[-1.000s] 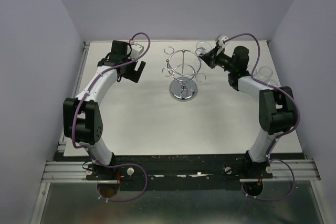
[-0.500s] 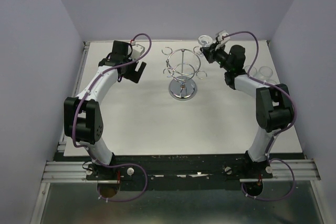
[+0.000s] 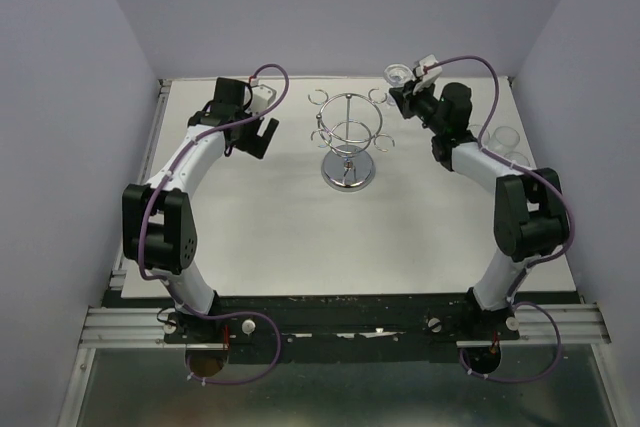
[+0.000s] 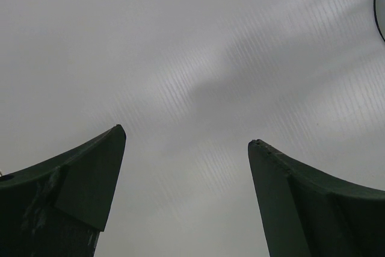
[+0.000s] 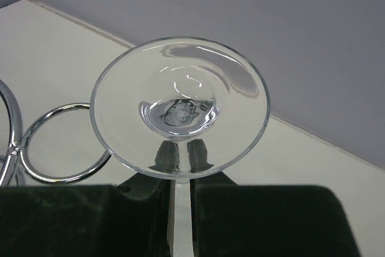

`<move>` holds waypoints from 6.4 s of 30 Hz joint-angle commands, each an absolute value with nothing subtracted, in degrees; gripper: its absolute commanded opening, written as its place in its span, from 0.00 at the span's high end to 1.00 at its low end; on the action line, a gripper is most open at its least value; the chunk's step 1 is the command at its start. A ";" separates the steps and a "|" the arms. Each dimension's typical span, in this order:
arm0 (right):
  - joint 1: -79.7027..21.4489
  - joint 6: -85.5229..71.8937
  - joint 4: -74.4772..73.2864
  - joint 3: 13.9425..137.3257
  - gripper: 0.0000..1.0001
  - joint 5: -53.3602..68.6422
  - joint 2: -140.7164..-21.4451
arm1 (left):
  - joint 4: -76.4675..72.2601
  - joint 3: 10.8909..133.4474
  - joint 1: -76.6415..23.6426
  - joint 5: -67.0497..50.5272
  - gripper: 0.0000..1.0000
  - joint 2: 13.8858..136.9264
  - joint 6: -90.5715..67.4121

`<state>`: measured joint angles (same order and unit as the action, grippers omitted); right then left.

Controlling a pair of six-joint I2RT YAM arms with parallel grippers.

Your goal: Take the wine glass off the wine glass rack

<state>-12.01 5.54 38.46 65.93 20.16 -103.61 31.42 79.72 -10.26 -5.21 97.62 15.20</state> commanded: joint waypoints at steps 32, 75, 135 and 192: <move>-16.96 1.34 -38.86 59.60 0.99 54.67 -65.30 | 31.02 54.13 -28.90 -28.83 0.16 49.91 32.07; -16.96 -22.24 -19.07 27.07 0.99 60.74 -56.69 | 5.71 61.17 -61.26 -16.35 0.53 88.15 30.06; -14.94 -3.18 -30.94 43.67 0.08 41.57 -57.39 | 15.91 42.37 -39.74 -32.86 1.00 73.04 7.57; -50.45 58.89 -18.03 40.26 0.00 23.91 -53.44 | -6.59 35.33 -20.21 -57.74 1.00 88.15 -23.29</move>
<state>-49.47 58.83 -22.48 41.74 26.28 -52.73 -3.68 34.70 -20.62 -53.39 88.12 -22.31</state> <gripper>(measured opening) 0.997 0.060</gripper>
